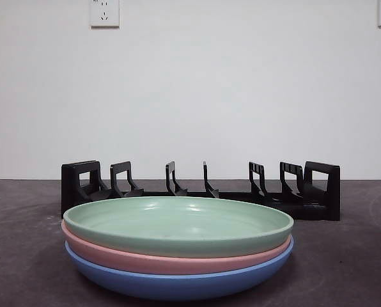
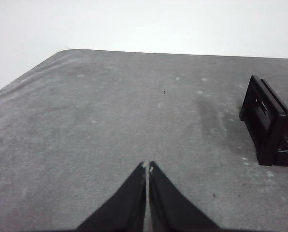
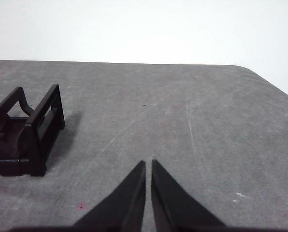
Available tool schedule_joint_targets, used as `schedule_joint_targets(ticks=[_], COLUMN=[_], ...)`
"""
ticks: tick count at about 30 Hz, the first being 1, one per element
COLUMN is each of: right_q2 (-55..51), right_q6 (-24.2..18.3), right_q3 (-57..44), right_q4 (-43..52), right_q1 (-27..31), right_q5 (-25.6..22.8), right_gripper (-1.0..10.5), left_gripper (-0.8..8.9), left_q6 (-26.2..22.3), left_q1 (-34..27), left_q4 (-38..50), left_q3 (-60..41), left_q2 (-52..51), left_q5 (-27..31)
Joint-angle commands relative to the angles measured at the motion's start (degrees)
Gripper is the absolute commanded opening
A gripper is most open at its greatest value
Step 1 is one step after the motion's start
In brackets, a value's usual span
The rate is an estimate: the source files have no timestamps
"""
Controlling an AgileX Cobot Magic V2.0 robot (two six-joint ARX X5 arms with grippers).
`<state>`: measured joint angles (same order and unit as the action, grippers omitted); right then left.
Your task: Place the plate
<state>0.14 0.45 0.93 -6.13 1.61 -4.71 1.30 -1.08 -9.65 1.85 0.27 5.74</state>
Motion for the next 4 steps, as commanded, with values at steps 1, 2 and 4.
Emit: schedule_joint_targets(ticks=[1, 2, 4], right_q2=[0.07, 0.07, 0.07], right_q6=[0.61, 0.63, 0.61], right_q3=[-0.22, -0.22, -0.22], right_q4=[0.59, 0.59, 0.59], right_q1=[-0.02, -0.02, -0.02], right_q5=[-0.2, -0.2, -0.2], right_gripper=[0.2, 0.2, 0.2], left_gripper=[0.07, 0.07, 0.07], left_q6=[0.46, 0.46, 0.46], left_q1=[-0.09, -0.09, -0.09], left_q4=[0.61, 0.61, 0.61], left_q3=[-1.09, -1.09, -1.09], left_q2=[-0.09, -0.09, -0.09], left_q5=[-0.17, -0.17, -0.17])
